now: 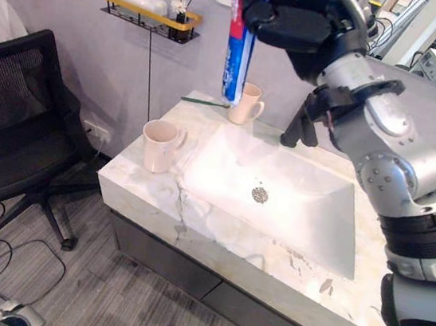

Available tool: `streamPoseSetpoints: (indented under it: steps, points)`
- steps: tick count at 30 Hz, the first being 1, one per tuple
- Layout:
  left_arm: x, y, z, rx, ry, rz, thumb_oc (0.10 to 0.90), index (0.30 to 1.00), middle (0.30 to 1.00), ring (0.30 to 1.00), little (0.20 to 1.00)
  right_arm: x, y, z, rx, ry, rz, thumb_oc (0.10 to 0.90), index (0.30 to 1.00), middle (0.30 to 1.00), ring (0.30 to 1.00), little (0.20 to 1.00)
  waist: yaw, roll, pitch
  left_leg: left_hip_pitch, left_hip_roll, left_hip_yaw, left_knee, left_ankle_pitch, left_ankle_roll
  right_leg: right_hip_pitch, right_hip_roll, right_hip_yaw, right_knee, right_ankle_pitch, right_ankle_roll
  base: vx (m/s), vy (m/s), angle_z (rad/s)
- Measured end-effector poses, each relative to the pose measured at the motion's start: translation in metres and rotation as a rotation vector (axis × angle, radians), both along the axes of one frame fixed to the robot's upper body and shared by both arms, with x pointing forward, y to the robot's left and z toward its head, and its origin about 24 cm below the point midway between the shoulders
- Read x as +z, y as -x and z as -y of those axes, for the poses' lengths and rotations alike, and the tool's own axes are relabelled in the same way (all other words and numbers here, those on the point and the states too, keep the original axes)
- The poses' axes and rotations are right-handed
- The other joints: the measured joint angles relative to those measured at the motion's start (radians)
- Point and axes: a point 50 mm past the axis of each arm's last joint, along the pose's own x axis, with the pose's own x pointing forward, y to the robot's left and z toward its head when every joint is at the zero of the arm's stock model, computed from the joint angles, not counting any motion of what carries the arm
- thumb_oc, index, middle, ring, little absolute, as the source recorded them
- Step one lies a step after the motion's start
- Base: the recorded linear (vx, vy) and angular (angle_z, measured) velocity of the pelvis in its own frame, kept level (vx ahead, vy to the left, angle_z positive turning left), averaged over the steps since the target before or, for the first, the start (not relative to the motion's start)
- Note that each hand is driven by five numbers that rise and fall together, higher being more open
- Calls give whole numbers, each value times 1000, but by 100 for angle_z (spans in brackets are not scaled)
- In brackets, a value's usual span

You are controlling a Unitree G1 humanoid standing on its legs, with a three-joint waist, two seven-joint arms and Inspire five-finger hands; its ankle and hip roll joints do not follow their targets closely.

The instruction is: Organize the bathroom.

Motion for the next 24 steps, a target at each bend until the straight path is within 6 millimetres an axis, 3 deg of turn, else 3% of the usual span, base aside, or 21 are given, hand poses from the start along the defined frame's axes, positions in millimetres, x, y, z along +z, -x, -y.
streamPoseSetpoints:
  steps: [7, 10, 13, 24]
  points:
    - [-9, 32, 2, 41, -7, -62, 800, 900, 900, 900, 900, -16, 5, -34, 115, -2, -24, 400, 300, 300, 300, 300, 50, 5, -43, -25, -1, -33, 4, 13, -11, -4, 2, -30, -12, -1, -4, -8, -12, 16]
    - [-11, 42, 1, 53, -8, -78, 800, 900, 900, 900, 900, -19, 6, -41, 147, -25, -19, 400, 300, 300, 300, 300, 88, 4, -47, -28, -2, -44, 4, 15, -13, -3, 2, -33, -12, -1, -5, 5, -5, 11]
    - [-13, 54, -1, 71, -3, -92, 800, 900, 900, 900, 900, -25, 7, -45, 152, -29, -4, 400, 300, 300, 300, 300, 101, 4, -48, -28, -4, -52, 4, 16, -13, 1, -1, -37, -12, -4, -7, 21, 3, 9]
    - [-13, 49, -1, 40, 15, -75, 800, 900, 900, 900, 900, -50, 0, -36, 20, 102, 70, 400, 300, 300, 300, 300, 99, 21, -52, -29, -3, -60, 3, 17, -14, 8, -2, -47, -14, -8, -12, 45, -21, 2]
